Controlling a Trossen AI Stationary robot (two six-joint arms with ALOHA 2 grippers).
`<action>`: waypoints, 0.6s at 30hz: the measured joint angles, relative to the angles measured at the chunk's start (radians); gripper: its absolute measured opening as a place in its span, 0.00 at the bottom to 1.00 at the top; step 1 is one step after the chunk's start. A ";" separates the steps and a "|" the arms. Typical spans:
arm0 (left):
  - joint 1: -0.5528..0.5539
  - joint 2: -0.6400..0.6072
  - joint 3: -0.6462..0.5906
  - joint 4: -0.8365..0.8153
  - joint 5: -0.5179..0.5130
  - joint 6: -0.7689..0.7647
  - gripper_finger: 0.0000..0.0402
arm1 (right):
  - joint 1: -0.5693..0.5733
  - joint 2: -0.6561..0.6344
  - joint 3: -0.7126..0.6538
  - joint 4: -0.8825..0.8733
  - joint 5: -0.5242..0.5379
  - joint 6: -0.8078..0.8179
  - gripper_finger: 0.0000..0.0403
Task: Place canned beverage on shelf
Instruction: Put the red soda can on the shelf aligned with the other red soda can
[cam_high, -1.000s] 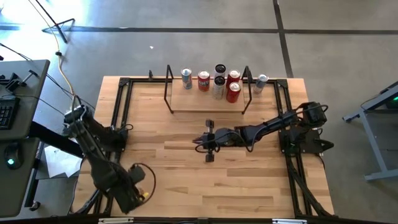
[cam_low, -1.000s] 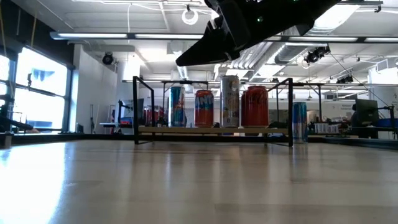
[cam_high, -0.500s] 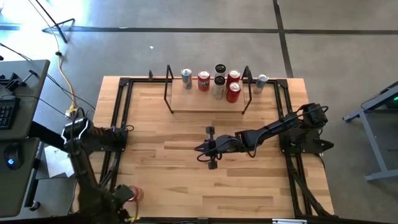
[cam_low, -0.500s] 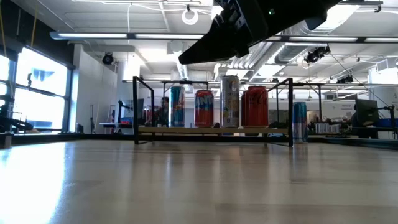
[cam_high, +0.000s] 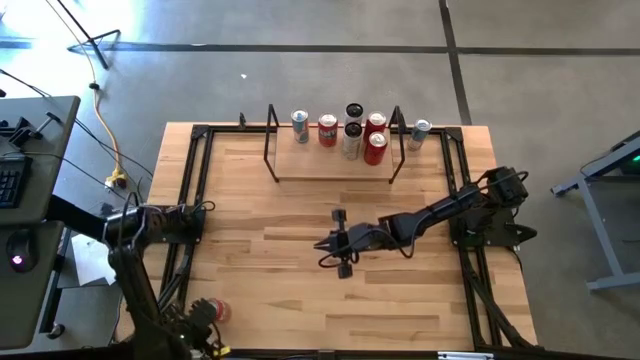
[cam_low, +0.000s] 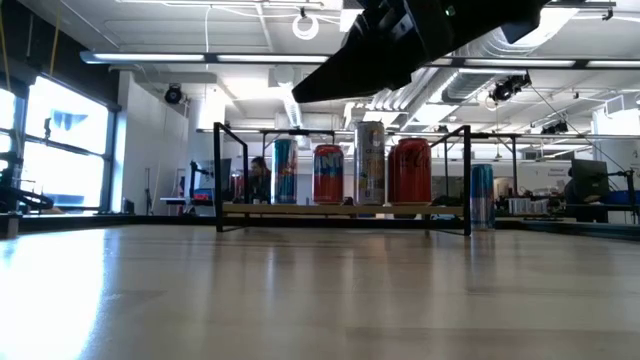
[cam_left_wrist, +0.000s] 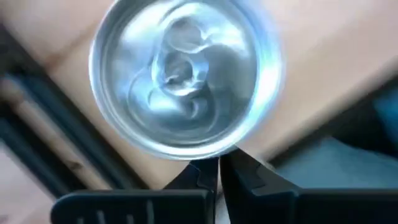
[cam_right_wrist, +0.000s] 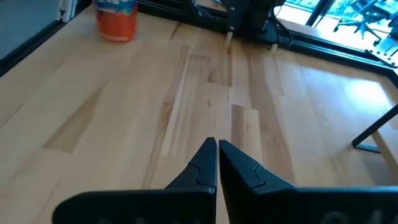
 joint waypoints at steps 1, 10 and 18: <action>-0.001 0.011 -0.003 -0.034 0.000 -0.003 0.02 | 0.002 0.000 0.000 -0.005 0.000 0.004 0.00; 0.009 0.024 -0.003 -0.133 -0.205 -0.023 0.00 | 0.029 0.000 0.000 -0.026 0.001 0.017 0.00; 0.079 0.022 -0.068 -0.158 -0.277 0.089 0.00 | 0.051 0.000 0.000 -0.039 0.011 0.017 0.00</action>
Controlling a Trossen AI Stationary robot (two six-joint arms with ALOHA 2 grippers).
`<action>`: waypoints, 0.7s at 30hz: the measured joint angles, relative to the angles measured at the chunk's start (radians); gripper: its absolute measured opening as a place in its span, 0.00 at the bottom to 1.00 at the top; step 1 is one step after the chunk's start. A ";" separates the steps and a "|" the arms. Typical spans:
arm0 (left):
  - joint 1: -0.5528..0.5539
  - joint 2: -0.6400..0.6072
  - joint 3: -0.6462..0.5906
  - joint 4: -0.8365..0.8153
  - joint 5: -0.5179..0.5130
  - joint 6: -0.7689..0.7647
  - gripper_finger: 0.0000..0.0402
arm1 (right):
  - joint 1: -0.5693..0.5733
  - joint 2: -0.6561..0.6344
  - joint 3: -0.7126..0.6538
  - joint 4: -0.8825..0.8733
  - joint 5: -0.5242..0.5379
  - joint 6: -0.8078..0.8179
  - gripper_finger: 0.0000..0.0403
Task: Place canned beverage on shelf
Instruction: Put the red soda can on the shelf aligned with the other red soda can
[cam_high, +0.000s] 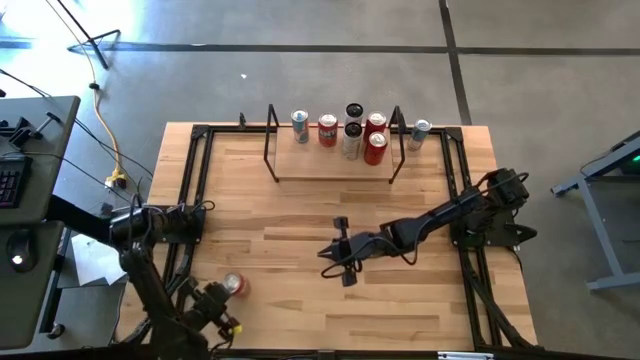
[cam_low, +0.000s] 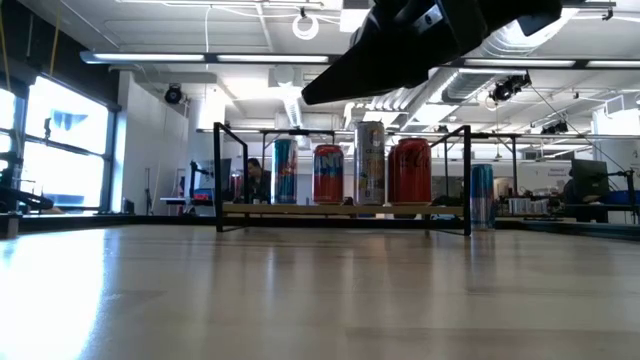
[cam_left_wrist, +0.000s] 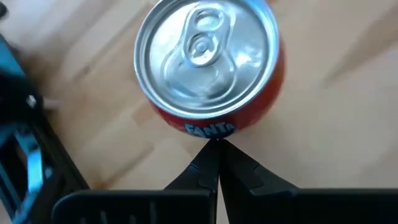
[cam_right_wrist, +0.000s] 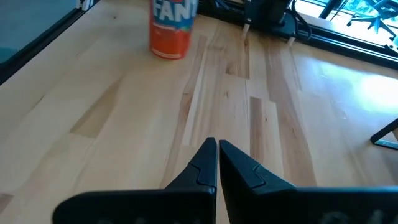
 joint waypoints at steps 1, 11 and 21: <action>0.008 0.000 -0.014 0.000 -0.008 0.011 0.00 | 0.003 0.000 0.000 -0.003 0.001 0.000 0.00; 0.119 0.000 -0.107 -0.003 -0.192 0.167 0.00 | 0.032 0.000 0.000 -0.016 0.051 0.000 0.00; 0.219 -0.122 -0.275 0.057 -0.429 0.216 0.00 | 0.065 0.000 0.000 -0.034 0.095 0.008 0.00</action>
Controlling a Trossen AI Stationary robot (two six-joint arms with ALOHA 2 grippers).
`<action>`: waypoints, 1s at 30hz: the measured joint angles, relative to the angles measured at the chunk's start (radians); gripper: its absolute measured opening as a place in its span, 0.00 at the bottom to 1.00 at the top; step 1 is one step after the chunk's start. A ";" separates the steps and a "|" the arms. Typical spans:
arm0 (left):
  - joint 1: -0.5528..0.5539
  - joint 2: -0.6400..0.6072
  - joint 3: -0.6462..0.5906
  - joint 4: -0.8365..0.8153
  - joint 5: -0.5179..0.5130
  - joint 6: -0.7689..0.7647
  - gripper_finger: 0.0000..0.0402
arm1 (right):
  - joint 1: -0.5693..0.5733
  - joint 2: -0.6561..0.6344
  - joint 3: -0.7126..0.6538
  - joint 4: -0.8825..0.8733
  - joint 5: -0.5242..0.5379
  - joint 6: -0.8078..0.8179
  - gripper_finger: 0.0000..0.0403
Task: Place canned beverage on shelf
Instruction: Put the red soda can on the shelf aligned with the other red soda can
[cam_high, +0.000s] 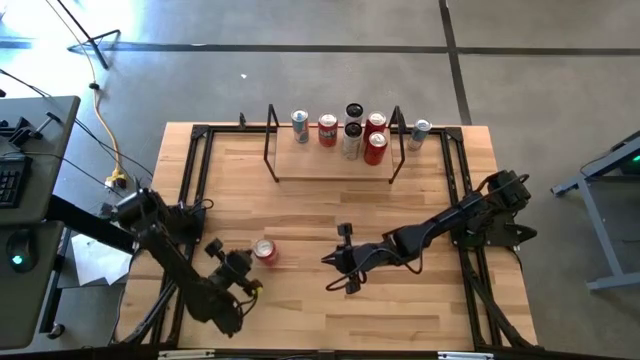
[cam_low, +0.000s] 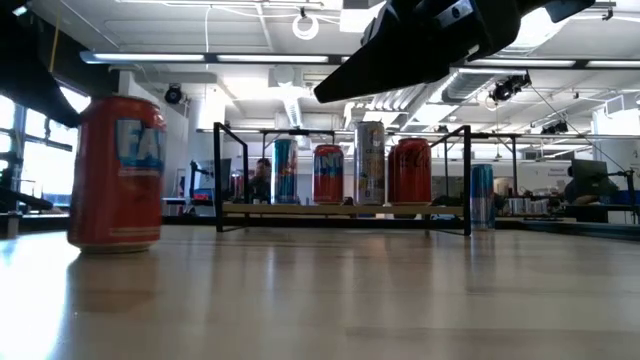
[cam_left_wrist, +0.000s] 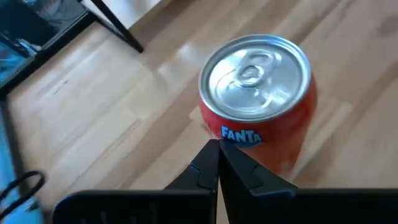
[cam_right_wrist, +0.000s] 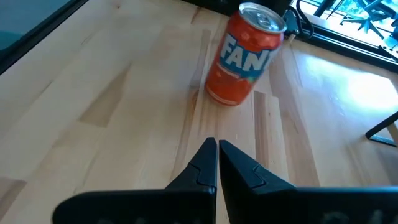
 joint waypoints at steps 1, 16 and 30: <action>0.007 -0.019 -0.029 0.033 -0.018 0.000 0.00 | 0.002 0.000 0.000 0.000 0.000 0.001 0.00; 0.152 -0.299 -0.378 0.398 -0.322 0.209 0.00 | 0.003 0.000 0.000 0.006 0.000 0.027 0.00; -0.047 -0.419 -0.469 0.899 -0.094 0.402 0.00 | 0.006 0.000 0.000 0.005 0.008 0.036 0.00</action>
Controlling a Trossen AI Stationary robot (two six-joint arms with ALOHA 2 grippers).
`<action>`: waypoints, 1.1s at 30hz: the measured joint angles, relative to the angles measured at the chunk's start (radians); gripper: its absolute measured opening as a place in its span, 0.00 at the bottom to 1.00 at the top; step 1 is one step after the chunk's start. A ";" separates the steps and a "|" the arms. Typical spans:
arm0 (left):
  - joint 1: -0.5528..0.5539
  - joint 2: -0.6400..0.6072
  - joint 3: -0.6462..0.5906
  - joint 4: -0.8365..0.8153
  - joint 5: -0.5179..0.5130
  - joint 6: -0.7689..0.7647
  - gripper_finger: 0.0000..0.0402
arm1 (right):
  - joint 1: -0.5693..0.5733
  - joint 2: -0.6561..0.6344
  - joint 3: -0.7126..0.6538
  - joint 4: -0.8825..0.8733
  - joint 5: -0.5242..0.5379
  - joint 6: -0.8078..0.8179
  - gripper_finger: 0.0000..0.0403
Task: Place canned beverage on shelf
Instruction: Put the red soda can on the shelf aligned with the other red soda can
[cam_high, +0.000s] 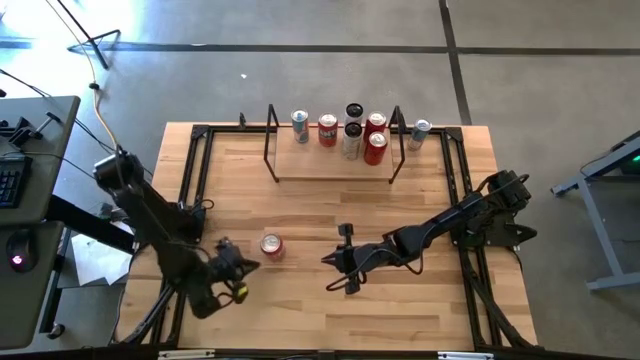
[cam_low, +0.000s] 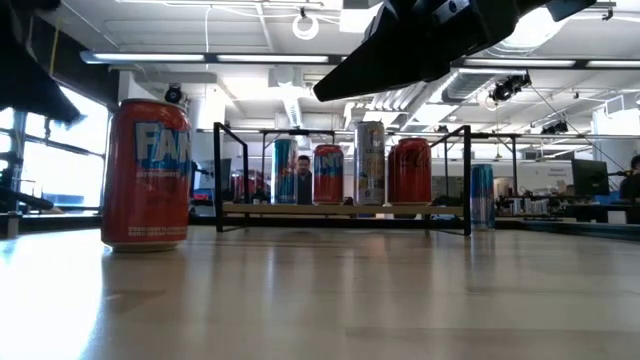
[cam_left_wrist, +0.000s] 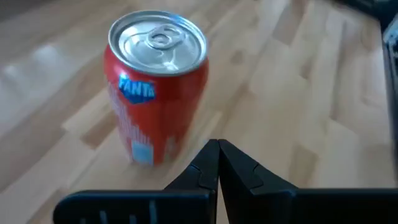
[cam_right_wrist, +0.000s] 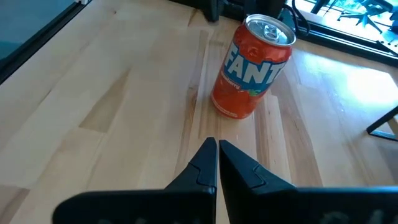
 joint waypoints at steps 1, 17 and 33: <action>0.003 0.025 -0.030 0.071 -0.031 0.020 0.00 | 0.000 0.000 0.000 0.000 0.006 0.000 0.00; 0.083 0.178 -0.274 0.451 -0.302 -0.073 0.00 | 0.002 0.000 0.000 -0.013 0.020 0.024 0.00; 0.033 0.011 -0.389 0.491 -0.290 0.101 0.00 | 0.000 0.000 -0.382 0.624 0.050 0.083 0.00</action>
